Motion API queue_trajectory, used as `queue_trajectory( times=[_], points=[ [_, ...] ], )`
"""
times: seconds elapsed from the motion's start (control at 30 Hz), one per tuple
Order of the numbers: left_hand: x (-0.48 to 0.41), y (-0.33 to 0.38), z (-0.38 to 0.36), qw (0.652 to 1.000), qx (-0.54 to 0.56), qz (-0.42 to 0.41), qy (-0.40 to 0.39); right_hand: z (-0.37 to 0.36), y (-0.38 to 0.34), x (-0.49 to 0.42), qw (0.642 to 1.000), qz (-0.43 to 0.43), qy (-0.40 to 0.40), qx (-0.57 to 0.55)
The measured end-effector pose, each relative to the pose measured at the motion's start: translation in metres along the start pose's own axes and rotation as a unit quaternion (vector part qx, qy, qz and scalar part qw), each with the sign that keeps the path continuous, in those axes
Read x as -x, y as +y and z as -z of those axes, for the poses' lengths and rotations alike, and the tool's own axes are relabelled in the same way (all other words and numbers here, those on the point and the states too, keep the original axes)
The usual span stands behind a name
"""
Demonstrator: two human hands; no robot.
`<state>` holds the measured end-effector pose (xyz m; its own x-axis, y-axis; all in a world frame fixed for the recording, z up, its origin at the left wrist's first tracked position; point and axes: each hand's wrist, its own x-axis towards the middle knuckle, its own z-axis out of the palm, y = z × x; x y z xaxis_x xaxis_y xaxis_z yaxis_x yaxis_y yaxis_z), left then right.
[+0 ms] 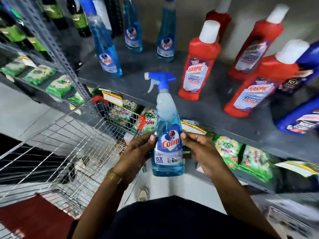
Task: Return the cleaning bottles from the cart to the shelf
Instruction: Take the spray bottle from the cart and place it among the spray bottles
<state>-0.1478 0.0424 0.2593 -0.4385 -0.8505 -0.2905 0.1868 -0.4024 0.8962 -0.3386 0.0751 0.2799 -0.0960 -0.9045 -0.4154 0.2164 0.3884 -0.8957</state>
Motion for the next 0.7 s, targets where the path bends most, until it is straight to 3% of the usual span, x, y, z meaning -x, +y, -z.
queue_trajectory(
  times=[0.17,0.4,0.53,0.7],
  points=[
    [-0.017,0.014,0.007,0.999,-0.037,-0.031,-0.013,-0.003,-0.012,-0.01,0.999,0.036,0.014,0.011],
    [-0.085,0.079,0.04,0.982,-0.108,-0.153,0.002,-0.045,-0.063,-0.071,0.991,0.13,0.025,0.009],
    [-0.132,0.112,0.061,0.971,-0.133,-0.198,0.021,-0.08,-0.092,-0.123,0.981,0.178,0.08,-0.016],
    [-0.182,0.132,0.076,0.956,-0.19,-0.219,0.038,-0.089,-0.1,-0.187,0.968,0.202,0.14,0.041]
  ],
)
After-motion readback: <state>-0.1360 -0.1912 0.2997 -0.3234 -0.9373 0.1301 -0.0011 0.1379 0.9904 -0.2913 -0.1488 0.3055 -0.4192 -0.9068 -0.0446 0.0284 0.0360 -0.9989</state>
